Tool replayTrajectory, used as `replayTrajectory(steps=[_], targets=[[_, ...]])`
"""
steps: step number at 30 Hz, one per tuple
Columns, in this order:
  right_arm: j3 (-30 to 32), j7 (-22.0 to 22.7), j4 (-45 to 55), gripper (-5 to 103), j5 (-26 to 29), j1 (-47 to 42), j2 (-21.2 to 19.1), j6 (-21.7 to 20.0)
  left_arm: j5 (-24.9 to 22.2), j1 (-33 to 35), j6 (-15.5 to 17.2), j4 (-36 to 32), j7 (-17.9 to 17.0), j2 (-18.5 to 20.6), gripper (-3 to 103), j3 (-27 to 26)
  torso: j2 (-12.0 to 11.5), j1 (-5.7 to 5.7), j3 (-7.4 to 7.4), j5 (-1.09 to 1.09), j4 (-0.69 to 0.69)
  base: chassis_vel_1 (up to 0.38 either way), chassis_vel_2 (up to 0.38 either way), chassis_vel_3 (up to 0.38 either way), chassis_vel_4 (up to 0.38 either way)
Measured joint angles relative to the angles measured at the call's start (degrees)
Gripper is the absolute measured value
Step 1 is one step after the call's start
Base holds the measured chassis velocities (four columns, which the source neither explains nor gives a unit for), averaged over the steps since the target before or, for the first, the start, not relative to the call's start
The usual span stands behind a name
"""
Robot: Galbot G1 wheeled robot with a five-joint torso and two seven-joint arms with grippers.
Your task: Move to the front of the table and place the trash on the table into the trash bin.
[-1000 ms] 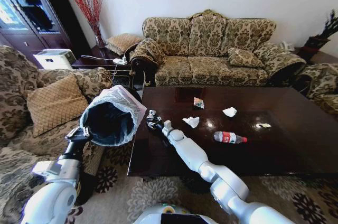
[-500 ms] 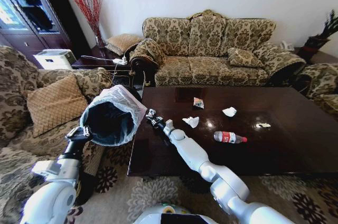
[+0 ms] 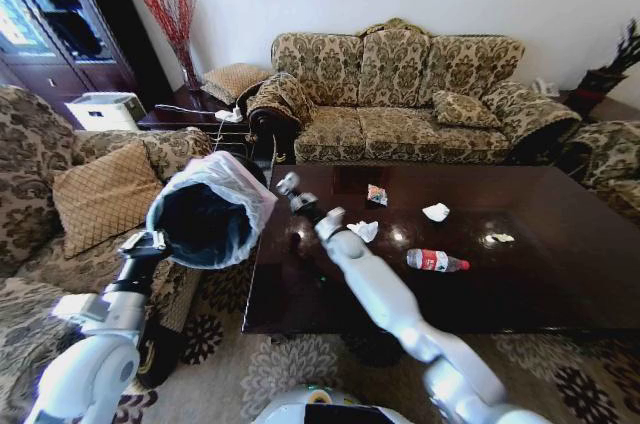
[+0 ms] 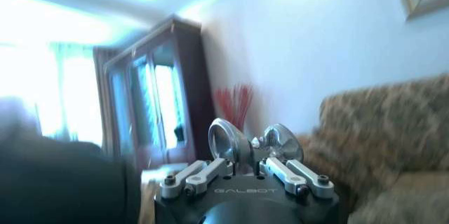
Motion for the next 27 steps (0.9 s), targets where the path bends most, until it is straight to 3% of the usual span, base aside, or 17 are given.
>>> replayTrajectory(steps=[2, 6, 7, 11, 16, 19, 27], targets=[[0.73, 0.3, 2.29, 10, 0.95, -0.46, -1.17, -0.46, -0.76, 0.12, 0.84, 0.17, -0.09, 1.42, 0, 0.34, 0.0, 0.0, 0.0, 0.0, 0.0, 0.0, 0.0, 0.0, 0.0], [4.53, 0.88, 24.3, 10, 10.64, -7.16, -11.56, -5.08, -7.26, 0.22, 4.32, 3.05, -2.11, 11.27, 0, 2.83, 0.01, 0.0, -0.01, -0.04, 0.02, 0.0, 0.0, 0.0, 0.0], [4.53, 0.88, 24.3, 10, 10.64, -7.16, -11.56, -5.08, -7.26, 0.22, 4.32, 3.05, -2.11, 11.27, 0, 2.83, 0.01, 0.0, -0.01, -0.04, 0.02, 0.0, 0.0, 0.0, 0.0], [1.86, -2.21, 38.88, 10, 16.22, -14.38, -17.58, -7.89, -14.79, -1.07, 6.72, 5.22, -4.0, 18.78, 0, 4.72, 0.01, -0.01, -0.01, -0.02, 0.01, 0.0, 0.0, 0.0, 0.0], [-3.4, -4.43, 44.7, 10, 15.75, -16.15, -19.45, -8.69, -17.64, -1.33, 8.02, 6.01, -4.75, 23.09, 0, 6.24, 0.01, -0.01, -0.01, -0.03, 0.03, 0.0, 0.0, 0.0, 0.0], [-9.87, -6.8, 46.03, 10, 10.66, -16.38, -20.95, -8.6, -22.71, -1.08, 10.96, 5.81, -7.42, 29.29, 0, 7.14, 0.01, -0.01, 0.0, -0.04, 0.03, 0.0, 0.0, 0.0, 0.0], [-10.95, -8.58, 42.04, 10, 3.04, -18.38, -22.0, -7.06, -26.37, -0.45, 12.38, 5.49, -9.54, 35.94, 0, 6.03, 0.01, 0.0, 0.0, -0.02, 0.01, 0.0, 0.0, 0.0, 0.0]])
